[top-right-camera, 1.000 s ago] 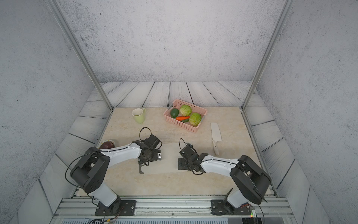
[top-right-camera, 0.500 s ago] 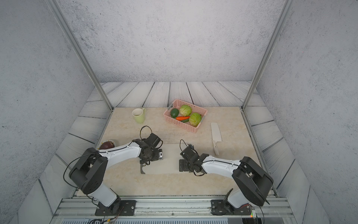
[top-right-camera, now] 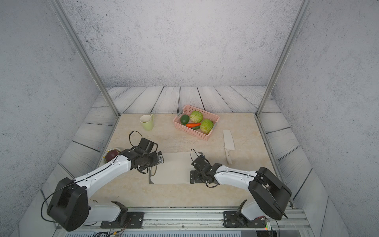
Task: Align the knife with the edge of the cutting board
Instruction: Move the work surface to the center of the board.
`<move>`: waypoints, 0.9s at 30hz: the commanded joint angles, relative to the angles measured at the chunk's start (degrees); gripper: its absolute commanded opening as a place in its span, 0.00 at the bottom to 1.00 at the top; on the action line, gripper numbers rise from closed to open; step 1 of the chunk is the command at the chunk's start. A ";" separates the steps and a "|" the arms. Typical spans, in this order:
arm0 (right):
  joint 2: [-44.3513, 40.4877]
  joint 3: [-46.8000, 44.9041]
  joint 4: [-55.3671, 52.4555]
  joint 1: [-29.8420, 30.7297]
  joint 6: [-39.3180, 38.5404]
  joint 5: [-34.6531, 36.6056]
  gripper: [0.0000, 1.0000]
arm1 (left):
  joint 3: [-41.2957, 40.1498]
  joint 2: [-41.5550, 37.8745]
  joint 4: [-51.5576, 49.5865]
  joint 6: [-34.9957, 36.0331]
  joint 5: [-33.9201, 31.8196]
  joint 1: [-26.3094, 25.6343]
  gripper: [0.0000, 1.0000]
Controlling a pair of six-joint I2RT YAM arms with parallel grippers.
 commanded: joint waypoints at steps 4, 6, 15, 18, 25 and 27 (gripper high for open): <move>-0.61 -2.01 -3.41 -1.27 -1.94 -0.83 0.99 | -6.42 -2.15 3.77 -0.02 4.94 4.22 0.98; -0.67 -2.05 -3.14 -1.72 -2.34 -1.08 0.99 | -7.89 -2.41 4.89 -0.52 5.32 4.85 0.98; -0.79 -2.87 -1.73 -3.96 -3.36 -2.84 0.99 | -12.38 -0.61 9.14 -1.52 8.79 6.32 0.98; -0.71 -2.94 -1.21 -4.07 -3.33 -3.58 0.99 | -13.14 0.29 10.04 -1.64 9.21 6.44 0.98; -0.24 -2.57 -0.74 -4.14 -3.24 -4.41 0.99 | -13.62 3.87 12.58 -2.21 11.46 6.50 0.98; -0.06 -2.48 -0.55 -4.14 -3.16 -4.60 0.99 | -13.78 4.77 13.46 -2.51 11.98 6.50 0.98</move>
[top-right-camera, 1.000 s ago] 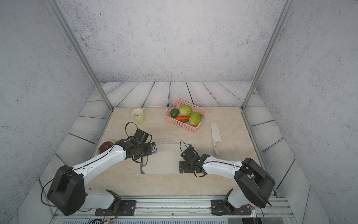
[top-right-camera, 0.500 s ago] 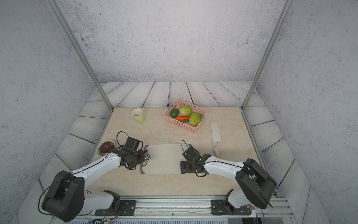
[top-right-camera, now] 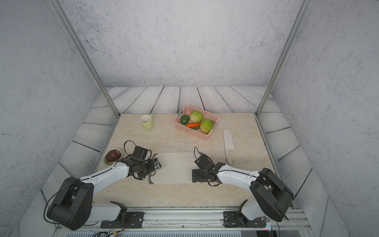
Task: Align the knife with the edge of the cutting board
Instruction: Move the work surface to the center of the board.
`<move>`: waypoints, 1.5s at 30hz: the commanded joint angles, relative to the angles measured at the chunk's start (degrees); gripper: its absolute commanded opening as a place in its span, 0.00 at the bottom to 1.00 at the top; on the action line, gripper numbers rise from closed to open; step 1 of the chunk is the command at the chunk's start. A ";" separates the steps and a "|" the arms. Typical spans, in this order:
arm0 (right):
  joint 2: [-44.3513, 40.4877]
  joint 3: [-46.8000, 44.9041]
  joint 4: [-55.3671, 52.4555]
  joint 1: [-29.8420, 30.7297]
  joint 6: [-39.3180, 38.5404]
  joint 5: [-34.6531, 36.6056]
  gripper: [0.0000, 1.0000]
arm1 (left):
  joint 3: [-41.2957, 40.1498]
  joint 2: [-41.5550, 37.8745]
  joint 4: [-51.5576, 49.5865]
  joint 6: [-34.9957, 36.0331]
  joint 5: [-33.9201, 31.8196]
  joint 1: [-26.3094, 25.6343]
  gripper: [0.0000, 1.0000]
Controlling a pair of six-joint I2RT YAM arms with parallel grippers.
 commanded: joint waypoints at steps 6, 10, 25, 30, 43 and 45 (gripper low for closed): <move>2.10 -0.87 -0.94 -0.49 -0.18 -2.55 0.99 | -1.19 5.10 1.13 -1.40 2.79 0.41 0.98; 2.90 -0.67 -0.65 -0.88 -0.22 -2.82 0.99 | -0.71 6.07 1.64 -1.90 3.31 0.38 0.98; 6.15 0.83 -0.54 -3.25 -1.51 -3.56 0.99 | 1.38 10.10 2.41 -1.81 3.37 0.31 0.98; 6.16 0.76 -1.38 -3.29 -1.24 -3.09 0.99 | 1.51 11.42 3.08 -1.93 3.41 0.13 0.98; 5.73 0.87 -2.71 -3.31 -1.41 -2.06 0.99 | -0.53 10.71 4.45 -4.10 2.24 -3.83 0.98; 5.34 0.77 -3.03 -3.30 -1.32 -1.82 0.99 | -0.92 10.76 4.91 -4.57 2.14 -4.75 0.98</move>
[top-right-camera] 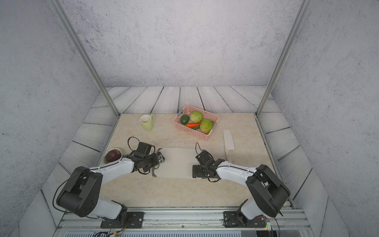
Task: Align the knife with the edge of the cutting board
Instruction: Move the work surface to the center of the board.
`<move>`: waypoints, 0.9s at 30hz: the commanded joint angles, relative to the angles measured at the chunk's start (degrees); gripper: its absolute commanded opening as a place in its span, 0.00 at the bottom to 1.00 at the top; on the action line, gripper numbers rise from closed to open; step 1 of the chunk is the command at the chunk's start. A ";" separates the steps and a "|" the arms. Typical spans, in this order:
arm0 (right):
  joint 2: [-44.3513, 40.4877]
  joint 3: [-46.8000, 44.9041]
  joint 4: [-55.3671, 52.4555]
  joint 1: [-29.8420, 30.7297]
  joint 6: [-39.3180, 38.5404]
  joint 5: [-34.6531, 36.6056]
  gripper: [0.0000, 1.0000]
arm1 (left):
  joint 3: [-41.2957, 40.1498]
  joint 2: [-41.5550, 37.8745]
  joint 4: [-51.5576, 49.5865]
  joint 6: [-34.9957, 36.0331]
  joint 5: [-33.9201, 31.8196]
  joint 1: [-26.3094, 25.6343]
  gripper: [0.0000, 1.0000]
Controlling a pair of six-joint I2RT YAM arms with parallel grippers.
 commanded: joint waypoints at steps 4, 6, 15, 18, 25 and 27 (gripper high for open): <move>1.26 -1.86 -4.94 -0.18 0.01 -0.73 0.99 | -4.20 4.04 -4.34 -3.70 4.35 -4.13 0.98; 1.17 -1.93 -5.14 -0.16 -0.06 -0.63 0.99 | -4.12 4.14 -4.20 -3.91 4.22 -4.67 0.98; 0.39 -3.18 -5.14 -0.15 0.16 -0.46 0.99 | -3.92 2.50 -5.34 -4.55 3.28 -6.60 0.98; 0.15 -3.29 -5.27 -0.20 0.10 -0.45 0.99 | -4.15 1.70 -5.77 -4.79 2.88 -7.30 0.98; -0.70 -3.36 -5.95 -0.21 0.19 -0.26 0.99 | -4.84 0.48 -6.52 -5.04 2.22 -8.15 0.98; -0.89 -3.23 -6.09 -0.16 0.19 -0.27 0.99 | -4.95 0.28 -6.70 -5.01 2.03 -8.17 0.98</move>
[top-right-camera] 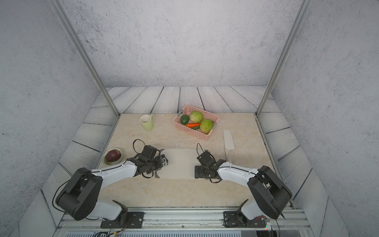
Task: Align the knife with the edge of the cutting board
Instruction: Move the work surface to the center of the board.
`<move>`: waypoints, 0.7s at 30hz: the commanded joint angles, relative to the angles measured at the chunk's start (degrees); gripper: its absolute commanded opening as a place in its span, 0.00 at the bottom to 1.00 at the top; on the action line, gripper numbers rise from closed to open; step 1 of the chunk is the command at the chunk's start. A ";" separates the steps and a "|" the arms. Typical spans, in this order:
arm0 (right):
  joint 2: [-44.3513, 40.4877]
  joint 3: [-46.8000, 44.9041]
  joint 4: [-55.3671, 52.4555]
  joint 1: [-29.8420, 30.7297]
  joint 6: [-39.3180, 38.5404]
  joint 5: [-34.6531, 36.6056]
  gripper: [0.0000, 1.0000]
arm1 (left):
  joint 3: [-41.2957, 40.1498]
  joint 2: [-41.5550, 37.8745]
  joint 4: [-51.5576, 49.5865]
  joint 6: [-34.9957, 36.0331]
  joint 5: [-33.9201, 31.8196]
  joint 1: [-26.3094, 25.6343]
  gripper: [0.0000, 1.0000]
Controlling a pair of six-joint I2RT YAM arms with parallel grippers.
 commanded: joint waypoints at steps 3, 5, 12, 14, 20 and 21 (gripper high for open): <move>0.51 -1.98 -4.29 0.34 0.39 -3.18 0.99 | -2.77 1.90 -8.75 -2.32 6.40 -1.68 0.98; 0.57 -1.95 -4.24 0.31 0.43 -3.31 0.99 | -2.41 2.12 -9.09 -2.21 6.24 -1.67 0.98; 0.83 -2.40 -3.82 0.30 0.61 -3.55 0.99 | -1.66 2.41 -9.72 -2.01 5.93 -1.66 0.98; 0.89 -2.18 -4.15 0.31 0.47 -3.24 0.99 | -1.64 2.24 -10.12 -1.94 5.48 -1.66 0.98; 0.79 -1.45 -5.36 0.30 0.60 -2.64 0.99 | -0.68 2.08 -12.19 -1.48 4.56 -1.03 0.98; 0.75 -1.43 -5.54 0.30 0.69 -2.42 0.99 | -0.40 2.10 -12.57 -1.37 4.50 -0.80 0.98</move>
